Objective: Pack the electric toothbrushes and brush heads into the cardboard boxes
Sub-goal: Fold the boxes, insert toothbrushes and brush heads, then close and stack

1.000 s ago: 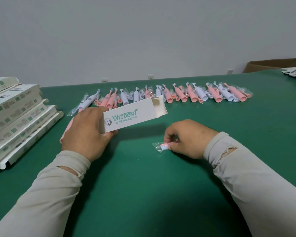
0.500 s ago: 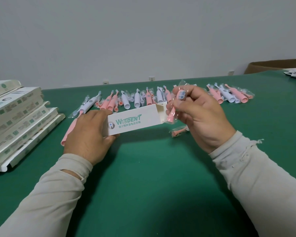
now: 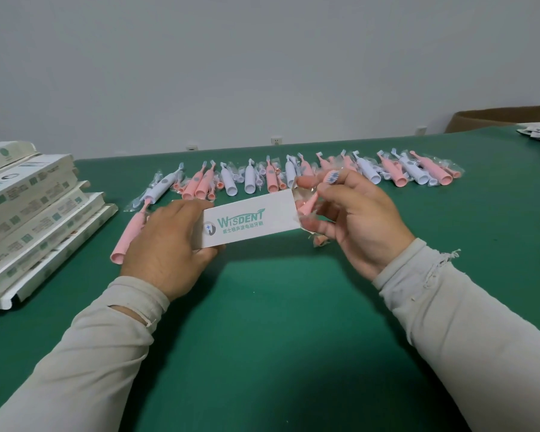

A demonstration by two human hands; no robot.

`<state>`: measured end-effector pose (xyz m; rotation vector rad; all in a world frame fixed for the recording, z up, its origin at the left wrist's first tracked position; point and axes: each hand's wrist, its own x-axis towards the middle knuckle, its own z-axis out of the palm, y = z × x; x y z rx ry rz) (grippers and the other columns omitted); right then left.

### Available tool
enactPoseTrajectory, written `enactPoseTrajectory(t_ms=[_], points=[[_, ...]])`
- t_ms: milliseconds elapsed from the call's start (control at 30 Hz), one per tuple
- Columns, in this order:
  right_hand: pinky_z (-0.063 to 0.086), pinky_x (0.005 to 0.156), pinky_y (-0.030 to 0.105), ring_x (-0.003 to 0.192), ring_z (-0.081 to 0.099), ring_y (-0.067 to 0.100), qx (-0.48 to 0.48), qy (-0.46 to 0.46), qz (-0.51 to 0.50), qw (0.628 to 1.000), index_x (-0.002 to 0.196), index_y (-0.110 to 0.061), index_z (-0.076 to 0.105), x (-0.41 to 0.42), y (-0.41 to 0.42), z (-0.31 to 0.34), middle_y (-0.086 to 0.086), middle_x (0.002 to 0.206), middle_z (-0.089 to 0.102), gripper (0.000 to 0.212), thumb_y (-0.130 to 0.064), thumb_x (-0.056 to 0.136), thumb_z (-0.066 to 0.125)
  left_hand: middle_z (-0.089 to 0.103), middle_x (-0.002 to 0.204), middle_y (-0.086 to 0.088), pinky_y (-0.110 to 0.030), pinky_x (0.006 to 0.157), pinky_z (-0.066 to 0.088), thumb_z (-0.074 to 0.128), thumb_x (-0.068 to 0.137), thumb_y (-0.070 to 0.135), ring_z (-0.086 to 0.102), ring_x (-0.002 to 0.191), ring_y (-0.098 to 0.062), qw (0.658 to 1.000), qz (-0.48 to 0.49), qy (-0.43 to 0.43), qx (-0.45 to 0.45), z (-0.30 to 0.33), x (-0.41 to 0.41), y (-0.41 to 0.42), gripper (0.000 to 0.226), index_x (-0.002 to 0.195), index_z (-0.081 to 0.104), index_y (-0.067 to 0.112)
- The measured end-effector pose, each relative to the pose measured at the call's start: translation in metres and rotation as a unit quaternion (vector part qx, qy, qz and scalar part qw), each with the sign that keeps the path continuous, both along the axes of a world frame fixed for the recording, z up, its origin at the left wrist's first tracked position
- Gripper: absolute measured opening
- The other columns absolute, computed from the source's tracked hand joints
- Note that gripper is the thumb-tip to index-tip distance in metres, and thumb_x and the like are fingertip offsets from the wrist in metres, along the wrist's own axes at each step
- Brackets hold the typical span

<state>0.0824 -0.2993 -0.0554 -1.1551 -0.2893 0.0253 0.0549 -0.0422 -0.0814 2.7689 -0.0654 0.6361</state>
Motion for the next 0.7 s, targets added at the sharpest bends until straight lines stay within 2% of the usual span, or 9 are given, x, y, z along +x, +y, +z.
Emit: enactPoseTrajectory(t_ms=[167, 333, 433, 500, 567, 633, 700], points=[[0.06, 0.069, 0.036, 0.08, 0.07, 0.024, 0.095, 0.059, 0.012, 0.994, 0.093, -0.009, 0.057, 0.003, -0.003, -0.001, 0.013, 0.088, 0.071, 0.007, -0.004, 0.098, 0.057, 0.056, 0.124, 0.011, -0.049, 0.091, 0.047, 0.071, 0.081, 0.042, 0.047, 0.115, -0.019, 1.0, -0.012, 0.011, -0.008, 0.0, -0.001, -0.004, 0.054, 0.131, 0.048, 0.038], [0.061, 0.07, 0.038, 0.094, 0.072, 0.032, 0.124, 0.09, 0.005, 0.988, 0.095, -0.007, 0.055, 0.007, -0.005, -0.003, 0.022, 0.097, 0.068, 0.007, -0.003, 0.1, 0.054, 0.058, 0.122, 0.01, -0.049, 0.092, 0.047, 0.072, 0.081, 0.042, 0.048, 0.113, -0.019, 1.0, -0.01, 0.011, -0.02, 0.001, -0.002, -0.002, 0.055, 0.13, 0.049, 0.038], [0.06, 0.067, 0.033, 0.078, 0.074, 0.023, 0.068, 0.051, -0.027, 0.996, 0.096, -0.009, 0.055, 0.01, -0.004, -0.006, 0.015, 0.087, 0.074, 0.009, -0.001, 0.098, 0.058, 0.057, 0.121, 0.011, -0.05, 0.09, 0.048, 0.073, 0.081, 0.043, 0.047, 0.113, -0.019, 1.0, -0.006, 0.01, -0.014, 0.0, -0.002, -0.005, 0.055, 0.13, 0.048, 0.038], [0.06, 0.066, 0.031, 0.072, 0.073, 0.019, -0.005, -0.013, -0.076, 0.997, 0.101, -0.016, 0.051, 0.01, -0.002, -0.009, 0.007, 0.081, 0.076, 0.02, -0.001, 0.095, 0.062, 0.058, 0.121, 0.01, -0.05, 0.09, 0.048, 0.073, 0.081, 0.043, 0.048, 0.113, -0.02, 1.0, -0.007, 0.011, -0.013, 0.001, -0.002, -0.005, 0.054, 0.129, 0.049, 0.038], [0.061, 0.069, 0.04, 0.07, 0.074, 0.02, -0.11, -0.086, -0.144, 0.98, 0.104, -0.027, 0.048, 0.01, 0.0, -0.013, 0.005, 0.08, 0.076, 0.031, -0.008, 0.091, 0.068, 0.059, 0.119, 0.009, -0.049, 0.088, 0.048, 0.072, 0.081, 0.043, 0.05, 0.11, -0.021, 1.0, -0.007, 0.008, -0.012, 0.002, -0.002, -0.004, 0.052, 0.128, 0.051, 0.036], [0.061, 0.07, 0.053, 0.07, 0.074, 0.029, -0.161, -0.12, -0.185, 0.962, 0.099, -0.038, 0.047, 0.008, 0.003, -0.015, 0.004, 0.079, 0.076, 0.034, -0.017, 0.087, 0.071, 0.06, 0.118, 0.008, -0.049, 0.087, 0.049, 0.071, 0.08, 0.044, 0.051, 0.107, -0.021, 1.0, -0.003, 0.006, -0.009, 0.003, -0.001, -0.004, 0.052, 0.127, 0.052, 0.034], [0.059, 0.058, 0.059, 0.068, 0.071, 0.041, -0.176, -0.122, -0.212, 0.953, 0.092, -0.041, 0.05, 0.006, 0.003, -0.016, 0.003, 0.08, 0.074, 0.031, -0.023, 0.083, 0.074, 0.06, 0.118, 0.008, -0.049, 0.087, 0.049, 0.072, 0.081, 0.044, 0.05, 0.107, -0.02, 1.0, 0.003, 0.008, -0.005, 0.003, -0.002, -0.005, 0.053, 0.128, 0.051, 0.034]])
